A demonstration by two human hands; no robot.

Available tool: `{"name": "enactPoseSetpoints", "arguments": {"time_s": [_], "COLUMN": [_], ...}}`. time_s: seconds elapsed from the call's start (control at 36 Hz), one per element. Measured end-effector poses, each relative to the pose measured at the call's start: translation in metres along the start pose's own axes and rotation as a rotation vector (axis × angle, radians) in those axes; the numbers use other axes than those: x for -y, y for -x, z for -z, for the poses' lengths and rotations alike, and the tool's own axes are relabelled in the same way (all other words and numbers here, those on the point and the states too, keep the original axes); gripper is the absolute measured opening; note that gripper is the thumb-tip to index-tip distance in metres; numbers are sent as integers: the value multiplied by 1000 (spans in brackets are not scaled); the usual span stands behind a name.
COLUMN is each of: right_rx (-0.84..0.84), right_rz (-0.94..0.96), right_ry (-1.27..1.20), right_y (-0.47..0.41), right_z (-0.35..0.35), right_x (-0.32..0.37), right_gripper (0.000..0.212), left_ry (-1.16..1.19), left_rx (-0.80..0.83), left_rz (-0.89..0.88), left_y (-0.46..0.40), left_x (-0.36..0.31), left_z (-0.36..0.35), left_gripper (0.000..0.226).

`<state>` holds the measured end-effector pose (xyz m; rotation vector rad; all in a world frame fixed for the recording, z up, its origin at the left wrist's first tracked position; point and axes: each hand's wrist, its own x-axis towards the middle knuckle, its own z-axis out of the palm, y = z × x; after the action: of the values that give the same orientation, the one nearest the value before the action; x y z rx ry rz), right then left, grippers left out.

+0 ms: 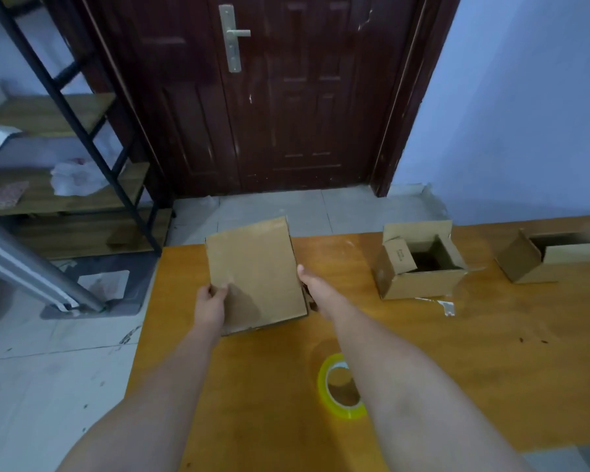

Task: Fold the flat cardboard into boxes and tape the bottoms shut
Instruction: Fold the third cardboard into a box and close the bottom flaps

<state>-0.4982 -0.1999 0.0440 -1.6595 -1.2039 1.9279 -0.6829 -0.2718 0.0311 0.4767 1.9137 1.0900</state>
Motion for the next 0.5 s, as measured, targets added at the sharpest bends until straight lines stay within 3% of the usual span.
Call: {"name": "enactPoseSetpoints", "arguments": {"time_s": [0.22, 0.31, 0.39, 0.5], "right_rx": [-45, -82, -125, -142], "right_rz": [105, 120, 119, 67], "right_ry": [4, 37, 21, -28], "right_y": [7, 4, 4, 8], "right_z": [11, 14, 15, 12], "right_x": [7, 4, 0, -11], "right_gripper": [41, 47, 55, 57], "left_ry": [-37, -104, -139, -164], "left_rx": [9, 2, -30, 36], "left_rz": [-83, -143, -207, -172], "left_y": [9, 8, 12, 15], "left_x": [-19, -15, -10, 0], "left_z": [2, 6, 8, 5], "left_gripper": [30, 35, 22, 17]}}
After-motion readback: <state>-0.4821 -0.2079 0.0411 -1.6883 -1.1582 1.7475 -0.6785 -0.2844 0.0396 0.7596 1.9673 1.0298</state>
